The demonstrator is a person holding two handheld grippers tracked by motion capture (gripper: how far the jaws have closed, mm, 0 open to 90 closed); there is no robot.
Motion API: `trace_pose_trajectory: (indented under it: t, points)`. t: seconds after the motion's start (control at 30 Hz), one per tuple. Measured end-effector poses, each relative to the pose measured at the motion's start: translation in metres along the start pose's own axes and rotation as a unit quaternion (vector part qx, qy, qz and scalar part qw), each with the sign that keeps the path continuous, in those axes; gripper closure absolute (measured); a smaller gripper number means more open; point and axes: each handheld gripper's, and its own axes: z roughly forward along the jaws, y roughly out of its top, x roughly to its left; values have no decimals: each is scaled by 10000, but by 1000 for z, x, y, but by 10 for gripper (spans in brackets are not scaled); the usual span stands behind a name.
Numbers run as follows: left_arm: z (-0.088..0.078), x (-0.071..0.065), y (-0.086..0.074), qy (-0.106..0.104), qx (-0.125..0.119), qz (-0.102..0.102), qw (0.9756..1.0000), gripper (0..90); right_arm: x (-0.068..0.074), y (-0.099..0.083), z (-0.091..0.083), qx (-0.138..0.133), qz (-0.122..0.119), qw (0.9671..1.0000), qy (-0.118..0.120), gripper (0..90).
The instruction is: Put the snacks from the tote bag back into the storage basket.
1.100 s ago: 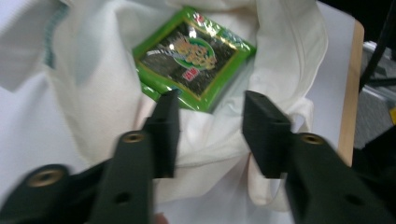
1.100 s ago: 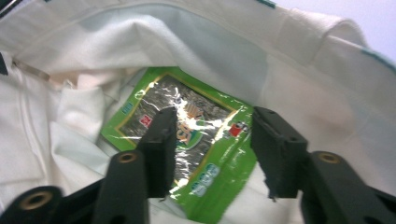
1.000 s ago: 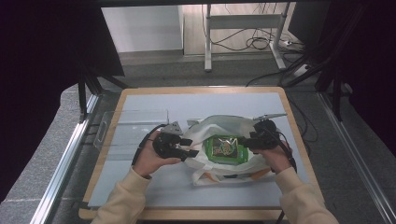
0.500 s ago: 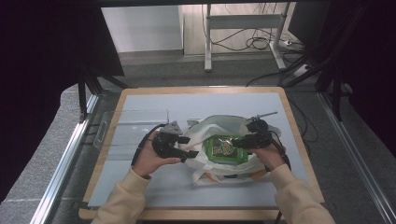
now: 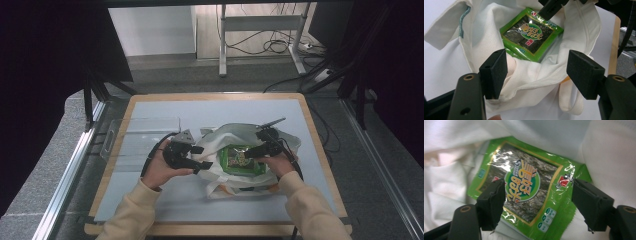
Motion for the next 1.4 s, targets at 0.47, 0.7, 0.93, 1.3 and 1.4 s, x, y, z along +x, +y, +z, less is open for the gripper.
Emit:
trace_pose_trajectory:
  t: [0.47, 0.7, 0.93, 1.3, 1.4]
  points:
    - [0, 1, -1, 16, -52, -51, 10000, 329, -7, 4, 28, 662, 220, 9966, -442, 200]
    - [0, 1, -1, 17, -35, -35, 10000, 329, -14, 3, 39, 871, 424, 9946, -381, 185]
    - [-1, 2, -1, 45, 9, 5, 10000, 330, -16, 3, 37, 832, 475, 9952, -182, 338]
    - [2, 2, -2, 74, 73, 32, 9999, 328, -21, 0, 36, 742, 658, 9940, 471, 675]
    - [2, 2, -2, 81, 80, 19, 9999, 327, -24, -1, 34, 693, 705, 9938, 513, 764]
